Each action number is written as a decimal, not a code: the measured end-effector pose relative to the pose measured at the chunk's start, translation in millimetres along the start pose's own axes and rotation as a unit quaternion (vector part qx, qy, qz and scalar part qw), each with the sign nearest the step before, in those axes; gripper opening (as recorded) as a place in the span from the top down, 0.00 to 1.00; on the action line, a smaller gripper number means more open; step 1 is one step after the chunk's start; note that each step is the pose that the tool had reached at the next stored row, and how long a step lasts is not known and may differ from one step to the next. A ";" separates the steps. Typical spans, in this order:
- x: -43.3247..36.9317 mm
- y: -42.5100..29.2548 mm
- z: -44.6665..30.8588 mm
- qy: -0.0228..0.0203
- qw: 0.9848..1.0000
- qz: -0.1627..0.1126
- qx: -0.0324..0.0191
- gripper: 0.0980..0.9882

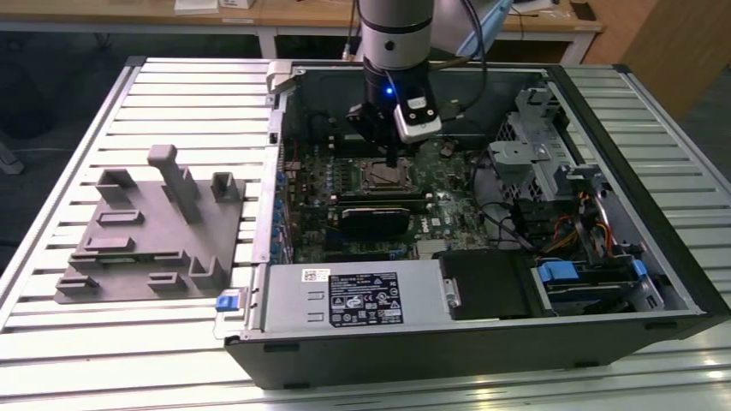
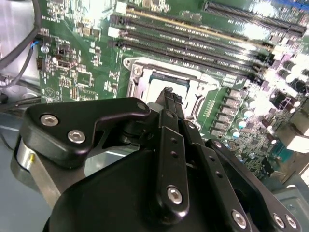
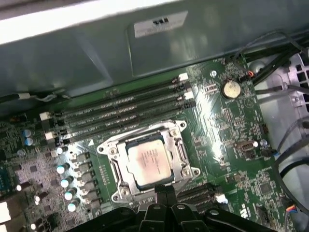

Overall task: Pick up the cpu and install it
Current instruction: 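Install the second cpu locking lever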

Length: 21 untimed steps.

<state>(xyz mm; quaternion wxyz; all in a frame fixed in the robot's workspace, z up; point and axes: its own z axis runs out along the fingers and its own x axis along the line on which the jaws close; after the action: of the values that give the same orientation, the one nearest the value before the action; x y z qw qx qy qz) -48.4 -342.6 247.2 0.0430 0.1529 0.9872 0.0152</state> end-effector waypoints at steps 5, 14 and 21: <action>-3.1 -9.7 -0.2 0.000 1.000 0.000 0.000 0.99; -7.2 -23.5 2.2 0.000 1.000 -0.004 0.000 0.99; -3.3 -26.6 7.8 0.001 1.000 -0.025 -0.002 0.99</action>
<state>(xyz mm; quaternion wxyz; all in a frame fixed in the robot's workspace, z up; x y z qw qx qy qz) -52.6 -368.7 238.5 0.0422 0.1281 0.9907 0.0162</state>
